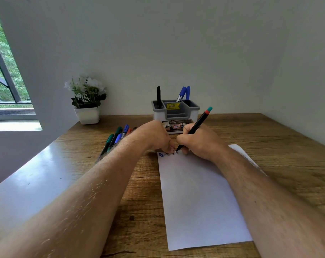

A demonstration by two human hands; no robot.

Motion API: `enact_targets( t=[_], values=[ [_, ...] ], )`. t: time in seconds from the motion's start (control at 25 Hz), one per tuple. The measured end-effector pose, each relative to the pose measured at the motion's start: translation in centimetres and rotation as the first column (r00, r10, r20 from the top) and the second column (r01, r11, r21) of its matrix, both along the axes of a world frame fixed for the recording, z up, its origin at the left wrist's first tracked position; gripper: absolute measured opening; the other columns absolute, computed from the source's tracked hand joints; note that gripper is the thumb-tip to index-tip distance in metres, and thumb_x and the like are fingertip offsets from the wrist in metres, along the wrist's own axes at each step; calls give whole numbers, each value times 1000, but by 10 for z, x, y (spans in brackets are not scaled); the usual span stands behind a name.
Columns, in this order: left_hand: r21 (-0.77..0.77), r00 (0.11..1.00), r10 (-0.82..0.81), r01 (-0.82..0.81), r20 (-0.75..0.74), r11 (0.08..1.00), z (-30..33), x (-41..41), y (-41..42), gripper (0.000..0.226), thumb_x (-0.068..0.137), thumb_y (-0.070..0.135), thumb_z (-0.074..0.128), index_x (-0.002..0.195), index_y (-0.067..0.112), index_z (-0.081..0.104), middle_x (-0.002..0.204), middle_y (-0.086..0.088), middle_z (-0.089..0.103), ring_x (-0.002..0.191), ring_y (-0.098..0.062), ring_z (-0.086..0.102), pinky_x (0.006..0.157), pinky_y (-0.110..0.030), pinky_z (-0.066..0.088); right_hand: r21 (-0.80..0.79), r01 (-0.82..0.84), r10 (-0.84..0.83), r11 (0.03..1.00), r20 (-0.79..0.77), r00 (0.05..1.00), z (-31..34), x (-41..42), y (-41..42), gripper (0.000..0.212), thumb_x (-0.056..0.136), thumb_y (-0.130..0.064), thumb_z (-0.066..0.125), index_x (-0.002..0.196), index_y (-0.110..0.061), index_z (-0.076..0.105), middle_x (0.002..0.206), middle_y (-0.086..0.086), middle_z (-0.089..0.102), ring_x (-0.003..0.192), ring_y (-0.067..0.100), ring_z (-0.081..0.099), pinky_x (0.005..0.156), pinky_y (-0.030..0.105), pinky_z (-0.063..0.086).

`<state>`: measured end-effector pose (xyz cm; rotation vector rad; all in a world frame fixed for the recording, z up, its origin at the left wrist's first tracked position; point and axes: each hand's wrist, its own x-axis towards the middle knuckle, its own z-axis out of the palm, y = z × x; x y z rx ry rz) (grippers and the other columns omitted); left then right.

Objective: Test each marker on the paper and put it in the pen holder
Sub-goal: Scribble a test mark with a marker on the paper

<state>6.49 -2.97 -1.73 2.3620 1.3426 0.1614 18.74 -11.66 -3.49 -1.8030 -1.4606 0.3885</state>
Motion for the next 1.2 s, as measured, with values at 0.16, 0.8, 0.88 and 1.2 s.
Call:
enact_targets(
  t=[0.16,0.8,0.88,1.2],
  values=[
    [-9,1000,9,-8,14,1000,-1,0,1,33,80,29,80,111,18,74,111,0,71,108,-18,62,102,-41,48,-9,-14,14,1000,-23,1000,1,0,-1,26,82,-21,65,60,-18,52,48,-4,59,50,6,55,57,28,42],
    [-15,1000,-14,14,12,1000,9,-2,-17,24,84,21,76,108,20,76,112,3,71,110,-16,61,103,-37,46,40,83,-85,996,48,995,-1,7,2,26,81,-22,66,59,-16,53,59,5,59,64,20,58,67,36,51],
    [-20,998,-17,18,62,1000,11,-5,-20,18,85,21,76,103,22,76,104,5,70,96,-12,60,91,-32,49,48,71,-71,996,-7,997,1,6,2,28,82,-22,65,58,-17,53,55,2,57,59,17,57,62,35,51],
    [-418,552,290,119,782,900,27,-13,-22,39,79,-2,41,106,14,65,69,1,47,55,-10,39,51,-25,33,309,-73,240,948,-549,801,15,4,-6,24,94,-6,55,72,-16,50,57,9,56,37,15,42,35,18,30]
  ],
)
